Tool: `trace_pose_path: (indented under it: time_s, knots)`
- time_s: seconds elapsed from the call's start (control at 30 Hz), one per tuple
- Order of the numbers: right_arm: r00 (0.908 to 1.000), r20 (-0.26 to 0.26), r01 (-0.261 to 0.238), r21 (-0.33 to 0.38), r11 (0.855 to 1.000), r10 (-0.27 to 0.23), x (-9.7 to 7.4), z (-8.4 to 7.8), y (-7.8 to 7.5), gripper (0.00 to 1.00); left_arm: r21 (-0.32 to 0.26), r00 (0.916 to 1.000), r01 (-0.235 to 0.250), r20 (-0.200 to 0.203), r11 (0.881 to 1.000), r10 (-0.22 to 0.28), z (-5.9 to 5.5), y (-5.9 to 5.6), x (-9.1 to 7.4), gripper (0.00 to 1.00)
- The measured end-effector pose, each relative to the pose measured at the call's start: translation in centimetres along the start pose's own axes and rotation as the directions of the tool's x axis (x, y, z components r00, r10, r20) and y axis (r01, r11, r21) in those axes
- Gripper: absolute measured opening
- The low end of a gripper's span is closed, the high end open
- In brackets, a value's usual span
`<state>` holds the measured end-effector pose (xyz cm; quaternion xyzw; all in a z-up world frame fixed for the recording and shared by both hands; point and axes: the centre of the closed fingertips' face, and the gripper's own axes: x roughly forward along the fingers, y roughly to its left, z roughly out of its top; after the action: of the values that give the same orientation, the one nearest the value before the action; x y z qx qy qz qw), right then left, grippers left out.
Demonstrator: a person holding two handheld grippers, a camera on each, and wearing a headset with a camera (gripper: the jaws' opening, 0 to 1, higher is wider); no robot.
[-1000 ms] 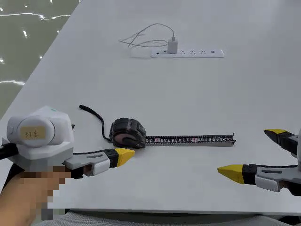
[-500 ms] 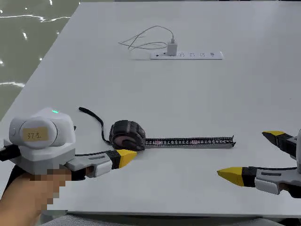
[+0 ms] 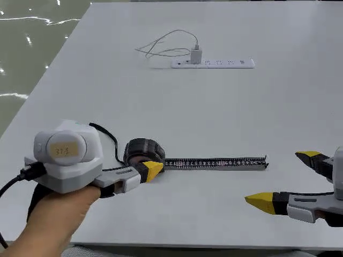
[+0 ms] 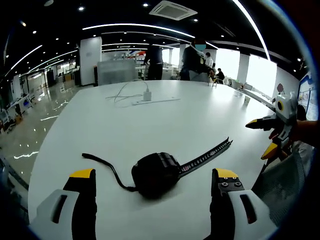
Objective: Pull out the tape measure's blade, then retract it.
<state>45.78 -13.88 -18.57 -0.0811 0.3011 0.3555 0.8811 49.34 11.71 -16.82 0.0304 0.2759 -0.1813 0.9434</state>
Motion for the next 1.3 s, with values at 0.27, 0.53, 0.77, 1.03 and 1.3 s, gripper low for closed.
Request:
trace_pose_path:
  time_s: [0.27, 0.53, 0.77, 1.03, 1.3]
  knots:
    - [0.9999, -0.014, -0.008, -0.001, 1.0, 0.008, 0.5, -0.5, -0.4, 0.97, -0.005, 0.9994, -0.035, -0.002, 0.999, 0.035, 0.0, -0.2, 2.0, 0.94]
    - [0.9998, -0.019, -0.008, 0.007, 1.0, 0.008, 0.8, -0.5, -0.9, 0.96, -0.047, 0.9928, -0.118, 0.017, 0.992, 0.119, 0.0, 0.8, 3.7, 0.91]
    - [0.9998, -0.019, -0.008, 0.014, 1.0, 0.008, 1.1, -0.5, -1.2, 0.96, -0.07, 0.9911, -0.133, -0.012, 0.989, 0.133, -1.1, 1.0, 5.1, 0.87]
    - [0.9997, -0.024, -0.01, 0.015, 1.0, 0.011, 1.3, -0.6, -1.4, 0.96, -0.203, 0.9861, -0.166, -0.037, 0.965, 0.162, -2.2, 1.3, 6.2, 0.83]
    - [0.9996, -0.027, -0.012, 0.017, 1.0, 0.013, 1.6, -0.6, -1.6, 0.96, -0.256, 0.9836, -0.18, -0.057, 0.95, 0.171, -3.0, 1.5, 6.4, 0.79]
